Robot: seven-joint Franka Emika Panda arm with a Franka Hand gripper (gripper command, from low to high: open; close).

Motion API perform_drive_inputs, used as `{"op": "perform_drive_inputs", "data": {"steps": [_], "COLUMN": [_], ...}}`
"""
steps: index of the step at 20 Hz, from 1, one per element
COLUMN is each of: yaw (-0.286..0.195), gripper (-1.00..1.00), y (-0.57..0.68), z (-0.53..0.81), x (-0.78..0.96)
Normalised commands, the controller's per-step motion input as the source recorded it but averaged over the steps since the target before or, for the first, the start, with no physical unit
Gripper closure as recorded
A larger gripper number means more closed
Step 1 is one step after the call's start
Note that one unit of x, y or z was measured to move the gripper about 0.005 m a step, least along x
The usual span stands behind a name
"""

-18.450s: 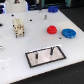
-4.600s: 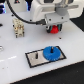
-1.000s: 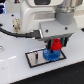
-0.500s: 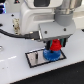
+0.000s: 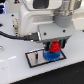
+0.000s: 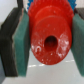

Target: Insert the blue gear onto the right peg, followed by the red gear

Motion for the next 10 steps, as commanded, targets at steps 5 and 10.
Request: {"op": "perform_drive_inputs", "data": {"steps": [5,10], "yaw": [0.0,0.0], "gripper": [1.0,1.0], "y": [0.0,-0.04], "z": [0.06,0.15], "x": [0.16,0.23]}}
